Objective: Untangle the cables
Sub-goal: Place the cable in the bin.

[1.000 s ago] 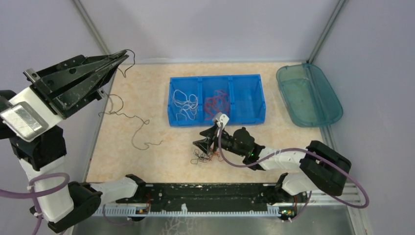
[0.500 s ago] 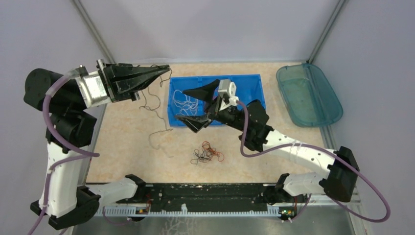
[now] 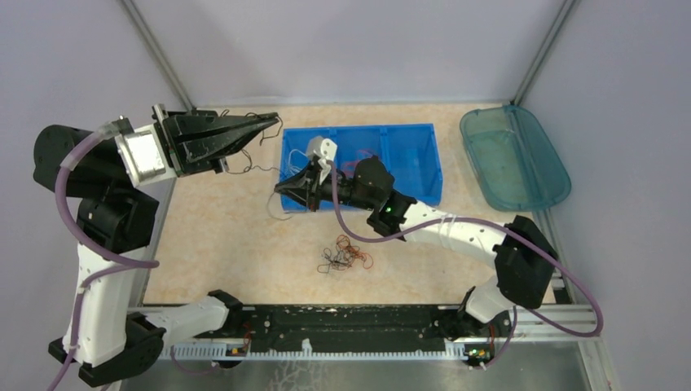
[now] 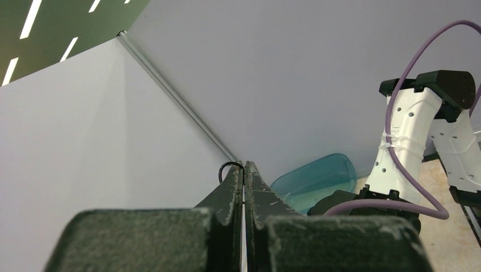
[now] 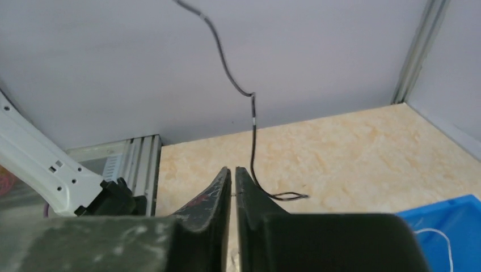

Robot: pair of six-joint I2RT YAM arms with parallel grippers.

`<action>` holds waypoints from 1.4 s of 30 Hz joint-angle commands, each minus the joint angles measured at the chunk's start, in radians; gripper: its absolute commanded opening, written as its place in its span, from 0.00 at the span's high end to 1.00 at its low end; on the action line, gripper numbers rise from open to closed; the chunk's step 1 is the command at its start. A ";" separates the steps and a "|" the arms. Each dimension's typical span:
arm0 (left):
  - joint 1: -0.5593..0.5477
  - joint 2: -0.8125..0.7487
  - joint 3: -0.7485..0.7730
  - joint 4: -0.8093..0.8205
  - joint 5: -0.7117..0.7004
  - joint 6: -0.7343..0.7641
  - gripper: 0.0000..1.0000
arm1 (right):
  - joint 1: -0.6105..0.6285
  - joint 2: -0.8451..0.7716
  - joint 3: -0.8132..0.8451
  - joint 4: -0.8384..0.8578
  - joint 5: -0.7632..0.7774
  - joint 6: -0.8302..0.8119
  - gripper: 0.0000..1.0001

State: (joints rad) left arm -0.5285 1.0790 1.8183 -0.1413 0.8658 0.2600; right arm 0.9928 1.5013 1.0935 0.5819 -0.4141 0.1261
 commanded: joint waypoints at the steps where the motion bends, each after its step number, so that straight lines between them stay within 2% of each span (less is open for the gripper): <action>1: -0.002 -0.019 -0.032 0.036 0.017 -0.022 1.00 | 0.006 -0.058 0.021 0.073 0.084 -0.042 0.99; 2: -0.002 -0.022 -0.042 0.042 0.018 -0.028 1.00 | 0.006 -0.060 0.025 0.063 0.092 -0.047 0.97; 3: -0.002 -0.023 -0.053 0.049 0.019 -0.036 1.00 | 0.007 -0.061 0.028 0.054 0.094 -0.055 0.88; 4: -0.002 -0.024 -0.057 0.054 0.022 -0.043 1.00 | 0.007 -0.063 0.028 0.048 0.099 -0.061 0.74; 5: -0.003 -0.025 -0.061 0.056 0.024 -0.049 1.00 | 0.007 -0.065 0.026 0.050 0.105 -0.062 0.65; 7: -0.003 -0.025 -0.065 0.059 0.026 -0.052 1.00 | 0.007 -0.066 0.022 0.057 0.100 -0.058 0.62; 11: -0.003 -0.023 -0.060 0.063 0.024 -0.051 1.00 | 0.009 -0.056 0.012 0.124 -0.006 0.010 0.44; 13: -0.002 -0.022 -0.057 0.064 0.024 -0.050 1.00 | 0.009 -0.048 0.009 0.152 -0.089 0.069 0.38; 19: -0.003 -0.020 -0.056 0.062 0.026 -0.043 1.00 | 0.009 -0.073 -0.057 0.280 -0.232 0.217 0.33; 27: -0.003 -0.017 -0.064 0.080 0.031 -0.061 1.00 | 0.009 -0.084 -0.077 0.337 -0.257 0.298 0.34; 29: -0.003 -0.017 -0.061 0.082 0.032 -0.060 1.00 | 0.009 -0.082 -0.070 0.317 -0.240 0.300 0.36; 32: -0.003 -0.017 -0.060 0.082 0.034 -0.062 1.00 | 0.009 -0.107 -0.064 0.208 -0.126 0.233 0.39; 34: -0.002 -0.019 -0.062 0.082 0.035 -0.064 1.00 | 0.002 -0.132 -0.080 0.198 -0.067 0.213 0.38; 37: -0.002 -0.019 -0.065 0.082 0.036 -0.063 1.00 | -0.008 -0.135 -0.079 0.206 -0.085 0.228 0.34; 42: -0.004 -0.016 -0.066 0.093 0.038 -0.067 1.00 | -0.005 -0.096 -0.032 0.188 -0.130 0.255 0.34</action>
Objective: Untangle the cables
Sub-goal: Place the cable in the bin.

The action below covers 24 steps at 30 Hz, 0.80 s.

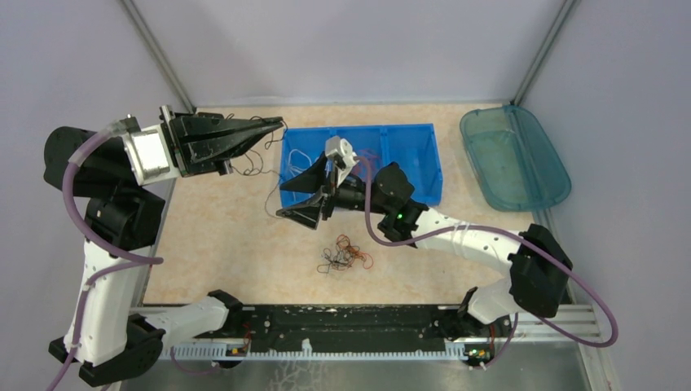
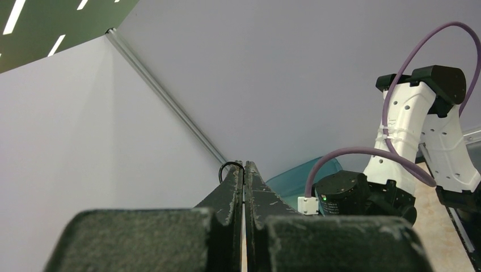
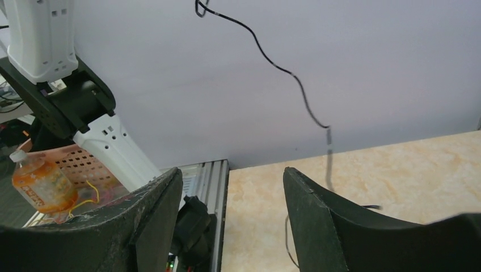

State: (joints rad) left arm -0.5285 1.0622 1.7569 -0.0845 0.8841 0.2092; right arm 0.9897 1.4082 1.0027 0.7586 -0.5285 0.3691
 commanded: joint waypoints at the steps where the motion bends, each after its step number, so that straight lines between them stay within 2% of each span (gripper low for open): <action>1: -0.003 0.002 -0.005 0.037 0.019 -0.017 1.00 | 0.002 0.004 0.068 -0.006 -0.011 0.003 0.34; 6: -0.003 0.004 -0.006 0.040 0.020 -0.020 1.00 | 0.019 0.031 0.121 -0.190 0.100 -0.124 0.35; 11: -0.003 0.000 -0.012 0.039 0.019 -0.021 1.00 | 0.020 0.002 0.085 -0.222 0.183 -0.200 0.35; 24: -0.003 -0.004 -0.031 0.039 0.022 -0.021 1.00 | 0.013 -0.139 -0.009 -0.200 0.100 -0.227 0.35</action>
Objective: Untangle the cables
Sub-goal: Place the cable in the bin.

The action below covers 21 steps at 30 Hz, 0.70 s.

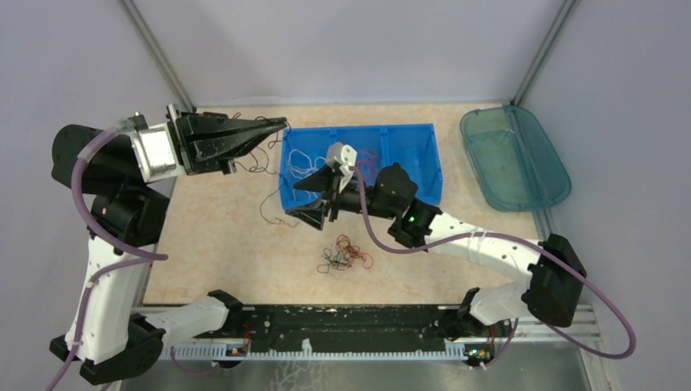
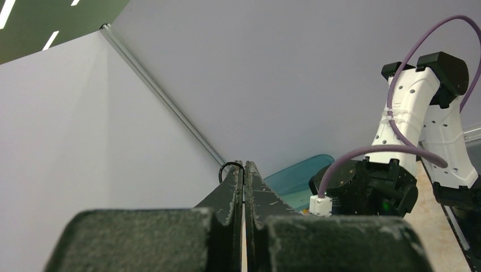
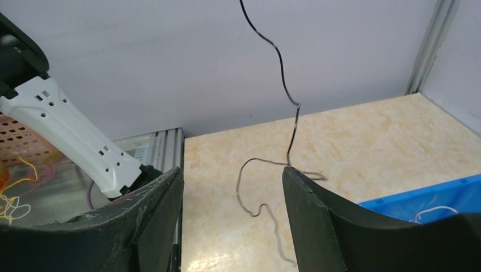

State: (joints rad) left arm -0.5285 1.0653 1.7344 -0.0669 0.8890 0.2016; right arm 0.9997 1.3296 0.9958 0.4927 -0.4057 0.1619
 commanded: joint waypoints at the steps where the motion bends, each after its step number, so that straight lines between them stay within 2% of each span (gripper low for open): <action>1: -0.002 -0.008 -0.010 0.023 0.019 -0.015 1.00 | 0.001 -0.059 0.001 0.068 -0.023 -0.019 0.34; 8: -0.002 -0.007 -0.012 0.031 0.018 -0.021 1.00 | 0.001 0.018 0.051 0.063 -0.015 -0.026 0.34; 12: -0.003 -0.005 -0.018 0.037 0.018 -0.025 1.00 | 0.001 0.073 0.085 0.111 -0.090 0.036 0.38; 14: -0.002 -0.004 -0.021 0.040 0.019 -0.025 1.00 | 0.005 0.098 0.100 0.132 -0.134 0.063 0.47; 17: -0.003 -0.005 -0.032 0.050 0.019 -0.029 1.00 | 0.007 0.113 0.116 0.124 -0.128 0.074 0.67; 19: -0.003 -0.010 -0.049 0.057 0.017 -0.039 1.00 | 0.003 0.105 0.111 0.127 -0.066 0.072 0.84; 21: -0.002 -0.022 -0.083 0.065 0.006 -0.069 1.00 | -0.018 0.087 0.096 0.154 0.009 0.088 0.92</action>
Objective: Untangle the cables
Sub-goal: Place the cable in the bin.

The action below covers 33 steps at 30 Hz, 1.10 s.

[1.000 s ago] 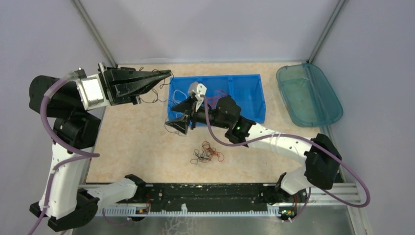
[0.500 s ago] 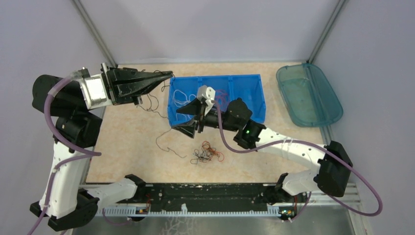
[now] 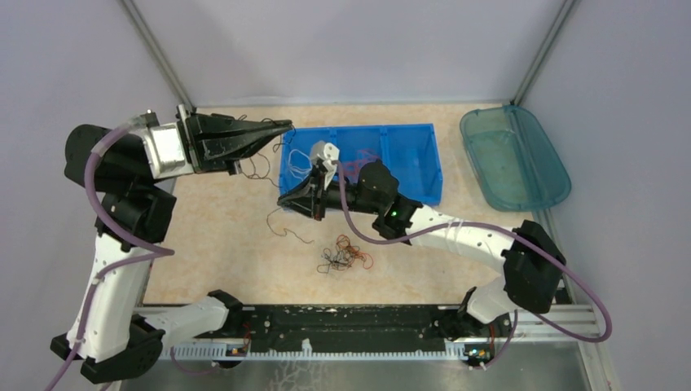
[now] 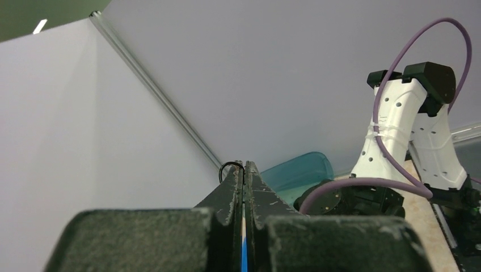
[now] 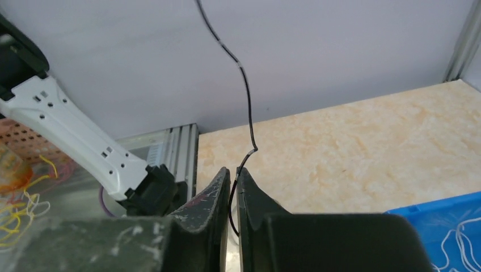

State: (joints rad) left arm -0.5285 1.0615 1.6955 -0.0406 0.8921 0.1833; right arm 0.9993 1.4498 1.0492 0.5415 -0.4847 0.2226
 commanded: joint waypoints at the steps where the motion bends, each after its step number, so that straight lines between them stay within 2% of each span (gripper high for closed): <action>1: -0.002 -0.026 -0.074 0.042 -0.008 -0.082 1.00 | -0.036 -0.043 0.030 0.137 0.115 0.053 0.95; 2: -0.003 -0.037 -0.104 0.041 -0.017 -0.112 1.00 | -0.058 -0.055 0.012 0.178 0.146 0.096 0.99; 4: -0.002 -0.057 -0.179 0.022 -0.022 -0.170 0.94 | -0.111 -0.086 -0.031 0.278 0.187 0.188 1.00; 8: -0.004 0.005 -0.221 -0.173 0.056 -0.196 0.63 | -0.194 -0.161 -0.120 0.372 0.289 0.283 1.00; 10: -0.005 0.069 -0.191 -0.289 0.098 -0.194 0.54 | -0.230 -0.201 -0.161 0.369 0.337 0.298 1.00; 14: -0.057 0.217 -0.082 -0.409 0.060 -0.095 0.54 | -0.318 -0.285 -0.246 0.374 0.426 0.332 1.00; 18: -0.130 0.464 0.191 -0.593 0.007 0.004 0.49 | -0.357 -0.407 -0.288 0.235 0.600 0.203 1.00; 21: -0.191 0.638 0.419 -0.699 -0.024 0.088 0.54 | -0.446 -0.495 -0.329 0.187 0.641 0.190 1.00; 23: -0.212 0.719 0.502 -0.685 -0.041 0.098 0.59 | -0.504 -0.539 -0.329 0.143 0.646 0.173 1.00; 25: -0.217 0.769 0.528 -0.626 -0.041 0.085 0.60 | -0.552 -0.569 -0.322 0.100 0.644 0.147 1.00; 29: -0.220 0.813 0.481 -0.506 -0.056 0.074 0.61 | -0.620 -0.567 -0.300 0.028 0.639 0.083 1.00; 33: -0.220 0.875 0.455 -0.476 -0.079 0.095 0.50 | -0.682 -0.536 -0.311 0.018 0.640 0.072 1.00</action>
State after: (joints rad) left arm -0.7486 1.8870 2.1597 -0.5804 0.8413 0.2455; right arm 0.3687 0.8875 0.7143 0.5968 0.1429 0.3401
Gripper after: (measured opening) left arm 0.447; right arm 0.009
